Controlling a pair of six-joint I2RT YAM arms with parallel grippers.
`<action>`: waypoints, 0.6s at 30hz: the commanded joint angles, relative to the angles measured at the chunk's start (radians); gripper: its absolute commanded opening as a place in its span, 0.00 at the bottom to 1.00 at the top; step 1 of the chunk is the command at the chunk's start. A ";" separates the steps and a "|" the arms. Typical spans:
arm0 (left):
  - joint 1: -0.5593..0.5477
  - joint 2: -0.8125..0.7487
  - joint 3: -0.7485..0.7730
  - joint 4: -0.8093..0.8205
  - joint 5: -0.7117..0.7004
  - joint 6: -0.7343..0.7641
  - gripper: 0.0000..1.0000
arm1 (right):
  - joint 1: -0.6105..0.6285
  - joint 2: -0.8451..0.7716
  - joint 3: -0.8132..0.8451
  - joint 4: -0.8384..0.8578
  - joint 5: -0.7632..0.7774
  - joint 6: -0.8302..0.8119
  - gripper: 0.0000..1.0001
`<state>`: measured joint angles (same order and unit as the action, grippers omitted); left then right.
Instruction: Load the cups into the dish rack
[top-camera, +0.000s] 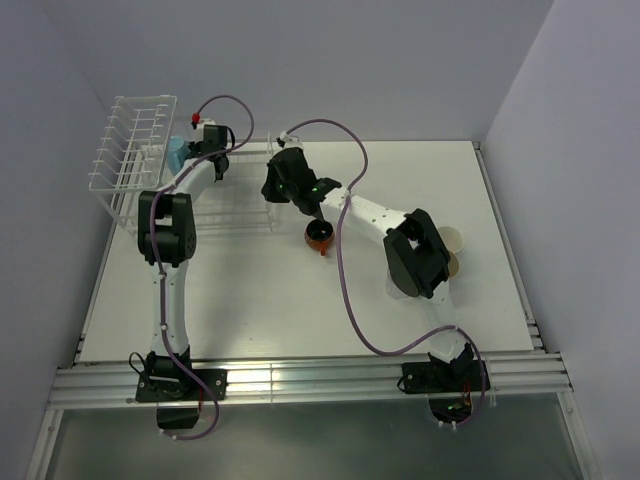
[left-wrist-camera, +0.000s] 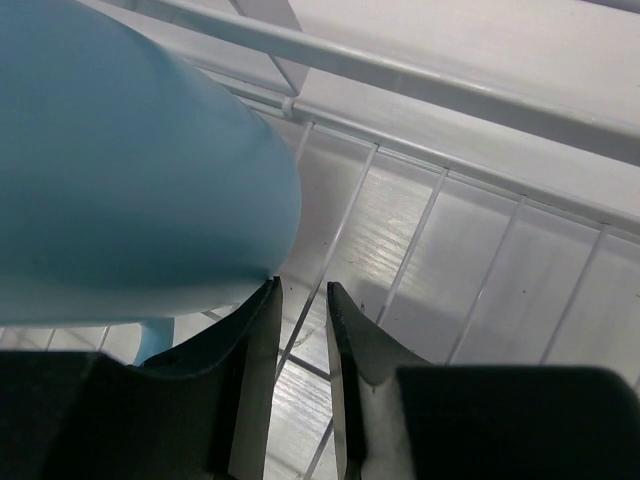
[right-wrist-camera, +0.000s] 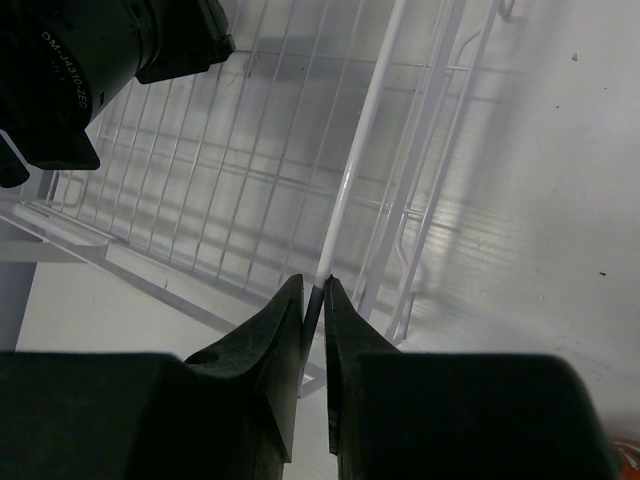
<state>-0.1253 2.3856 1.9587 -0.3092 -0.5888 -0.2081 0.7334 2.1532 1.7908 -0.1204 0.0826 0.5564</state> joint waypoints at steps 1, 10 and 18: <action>0.010 -0.005 0.043 0.004 -0.026 -0.025 0.31 | -0.003 0.014 0.021 0.005 0.023 -0.035 0.16; 0.023 -0.006 0.052 -0.007 -0.039 -0.033 0.33 | -0.019 -0.007 -0.027 0.022 0.020 -0.024 0.15; 0.032 -0.009 0.052 -0.014 -0.058 -0.037 0.34 | -0.026 -0.024 -0.056 0.033 0.020 -0.026 0.15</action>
<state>-0.1131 2.3856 1.9640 -0.3225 -0.5961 -0.2321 0.7261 2.1529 1.7683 -0.0803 0.0814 0.5716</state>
